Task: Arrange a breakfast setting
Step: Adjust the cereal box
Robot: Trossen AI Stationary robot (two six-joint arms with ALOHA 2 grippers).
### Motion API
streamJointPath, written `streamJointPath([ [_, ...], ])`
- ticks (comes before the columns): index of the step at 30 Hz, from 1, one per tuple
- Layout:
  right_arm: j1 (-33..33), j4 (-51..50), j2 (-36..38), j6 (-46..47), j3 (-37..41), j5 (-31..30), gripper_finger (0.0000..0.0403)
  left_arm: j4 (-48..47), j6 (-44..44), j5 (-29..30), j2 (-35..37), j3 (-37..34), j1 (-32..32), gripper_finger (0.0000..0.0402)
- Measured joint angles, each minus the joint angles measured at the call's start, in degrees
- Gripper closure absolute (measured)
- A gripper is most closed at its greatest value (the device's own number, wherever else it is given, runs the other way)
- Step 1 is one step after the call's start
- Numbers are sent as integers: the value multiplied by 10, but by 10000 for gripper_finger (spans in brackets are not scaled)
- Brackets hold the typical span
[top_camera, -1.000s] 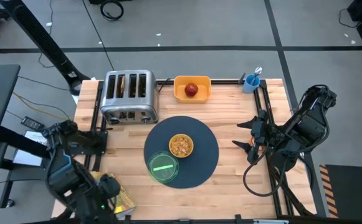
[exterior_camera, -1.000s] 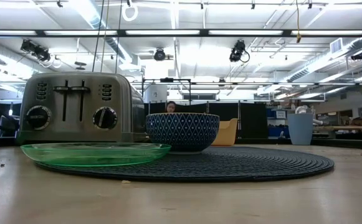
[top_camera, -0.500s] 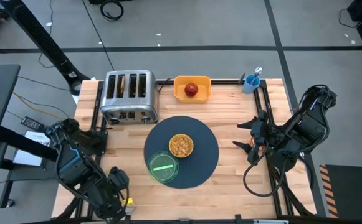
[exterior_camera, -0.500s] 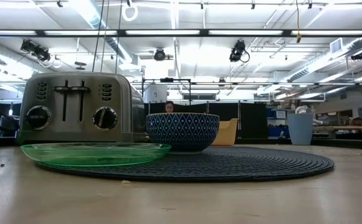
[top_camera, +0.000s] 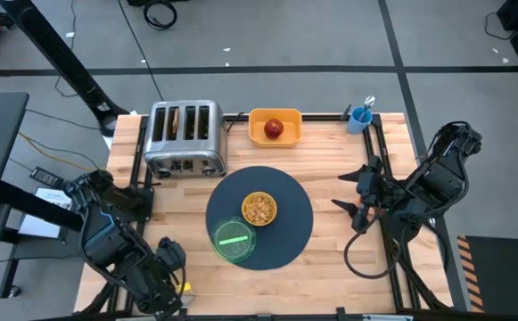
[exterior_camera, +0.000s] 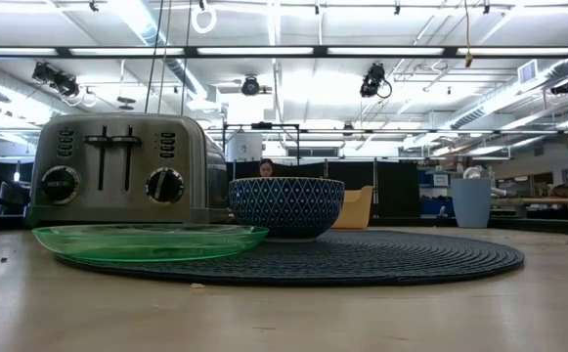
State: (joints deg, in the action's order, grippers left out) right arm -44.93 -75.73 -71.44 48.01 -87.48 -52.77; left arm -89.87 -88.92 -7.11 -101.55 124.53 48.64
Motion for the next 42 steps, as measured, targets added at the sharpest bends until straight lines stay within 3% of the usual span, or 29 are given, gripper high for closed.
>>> streamJointPath([
  [10, 1, 0, 0, -2, 0, 3, 96, 6, 24, -20, 0, -111, 2, 257],
  [17, 2, -2, 0, -2, 0, 4, 96, 2, 27, -20, 0, -110, 2, 257],
  [27, 2, 1, 0, 0, 0, 4, 96, -2, 14, -2, -1, -46, -1, 257],
  [42, 2, 2, 0, 2, 0, 19, 96, 2, -5, -64, 5, -45, -1, 257],
])
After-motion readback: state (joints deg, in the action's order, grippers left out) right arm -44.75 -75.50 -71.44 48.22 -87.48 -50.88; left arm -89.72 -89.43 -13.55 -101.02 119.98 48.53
